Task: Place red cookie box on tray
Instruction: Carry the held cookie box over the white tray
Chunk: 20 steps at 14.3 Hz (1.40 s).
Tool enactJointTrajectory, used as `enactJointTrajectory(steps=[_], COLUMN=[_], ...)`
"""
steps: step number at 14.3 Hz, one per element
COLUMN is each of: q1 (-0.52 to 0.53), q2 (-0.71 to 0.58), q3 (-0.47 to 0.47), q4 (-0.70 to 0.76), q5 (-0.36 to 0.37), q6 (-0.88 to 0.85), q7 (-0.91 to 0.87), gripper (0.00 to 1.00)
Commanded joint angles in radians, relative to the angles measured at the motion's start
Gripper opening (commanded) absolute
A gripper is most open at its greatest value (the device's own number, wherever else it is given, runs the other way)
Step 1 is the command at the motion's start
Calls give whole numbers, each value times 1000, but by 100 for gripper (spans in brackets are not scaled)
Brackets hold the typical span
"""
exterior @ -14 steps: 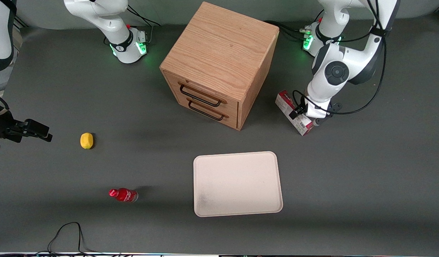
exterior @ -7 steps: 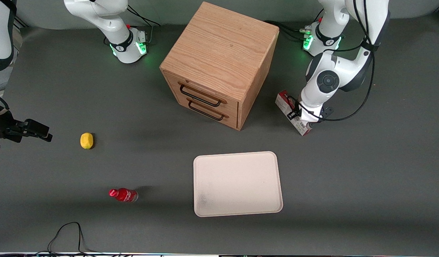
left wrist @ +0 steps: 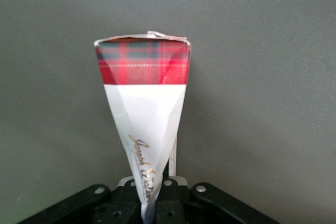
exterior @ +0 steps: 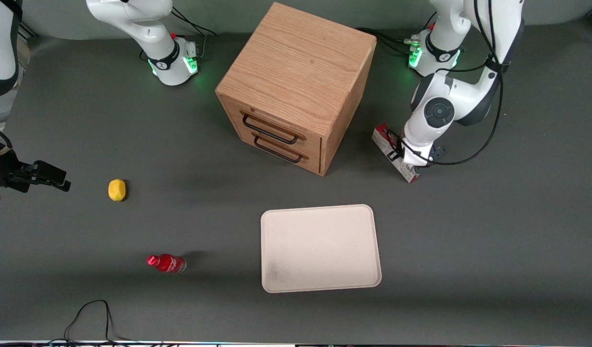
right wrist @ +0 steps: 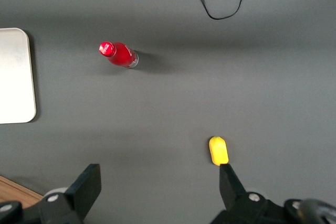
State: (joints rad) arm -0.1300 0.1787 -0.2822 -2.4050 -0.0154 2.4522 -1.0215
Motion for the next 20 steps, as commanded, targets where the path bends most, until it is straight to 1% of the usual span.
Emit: enactJointTrajectory(steps=[1, 3, 4, 7, 11, 13, 15, 17, 20], q1=[-10, -5, -5, -7, -39, -63, -92, -126, -163], q2=[-12, -9, -4, 68, 230, 332, 443, 542, 639], q3=[6, 17, 32, 48, 48, 48, 48, 49, 84], q4=[111, 196, 260, 537, 919, 1086, 1238, 1332, 1376], q5=[14, 20, 35, 103, 175, 180, 180, 181, 164], q6=[-110, -140, -174, -356, -534, -576, -607, -593, -537], q7=[47, 134, 182, 308, 475, 566, 593, 636, 617], gripper=[0, 0, 0, 0, 0, 0, 0, 0, 0])
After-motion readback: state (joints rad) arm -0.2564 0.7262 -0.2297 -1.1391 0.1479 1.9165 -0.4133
